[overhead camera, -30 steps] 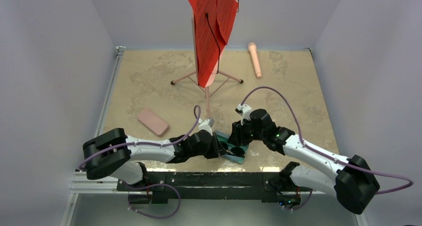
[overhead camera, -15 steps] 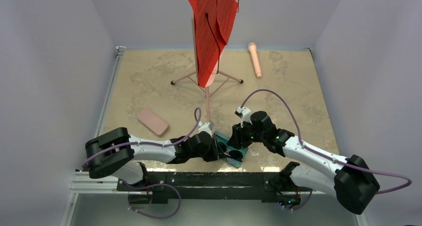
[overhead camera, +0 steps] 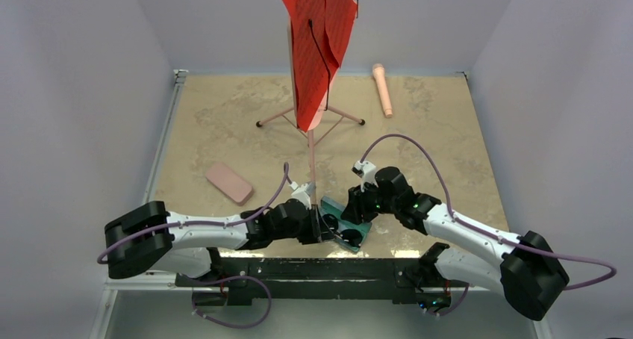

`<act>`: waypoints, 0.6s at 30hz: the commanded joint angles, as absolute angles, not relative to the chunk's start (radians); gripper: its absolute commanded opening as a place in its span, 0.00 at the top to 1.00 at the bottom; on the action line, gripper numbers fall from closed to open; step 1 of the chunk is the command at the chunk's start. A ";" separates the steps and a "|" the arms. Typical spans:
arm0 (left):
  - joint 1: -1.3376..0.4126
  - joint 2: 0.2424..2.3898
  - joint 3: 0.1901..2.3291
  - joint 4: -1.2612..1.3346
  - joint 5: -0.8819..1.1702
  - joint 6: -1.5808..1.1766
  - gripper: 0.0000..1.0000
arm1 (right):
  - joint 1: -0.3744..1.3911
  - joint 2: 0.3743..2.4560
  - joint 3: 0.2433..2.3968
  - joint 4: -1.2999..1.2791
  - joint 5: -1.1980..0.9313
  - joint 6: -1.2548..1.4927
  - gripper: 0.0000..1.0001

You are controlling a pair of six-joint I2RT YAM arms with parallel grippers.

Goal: Organize the sunglasses
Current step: Close the case with sunglasses at the center of the board.

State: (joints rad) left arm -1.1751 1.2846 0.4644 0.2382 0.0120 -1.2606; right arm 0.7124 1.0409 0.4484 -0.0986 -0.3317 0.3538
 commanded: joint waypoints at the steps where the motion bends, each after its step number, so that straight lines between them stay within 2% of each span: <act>1: -1.190 1.266 0.393 0.217 0.017 -1.268 0.81 | 0.719 1.053 0.474 -0.103 -0.357 0.351 0.56; 8: -1.209 1.333 0.395 0.247 0.009 -1.277 0.83 | 0.719 1.060 0.470 -0.095 -0.367 0.350 0.57; 13: -1.207 1.422 0.455 0.290 -0.045 -1.303 0.88 | 0.723 1.054 0.462 -0.087 -0.388 0.341 0.59; 18: -1.195 1.459 0.487 0.279 -0.069 -1.360 0.89 | 0.782 1.011 0.436 -0.073 -0.341 0.348 0.60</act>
State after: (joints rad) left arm -1.2045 1.4456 0.4488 0.2329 -0.0257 -1.3003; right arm 0.7300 1.0439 0.4492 -0.0978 -0.3477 0.3496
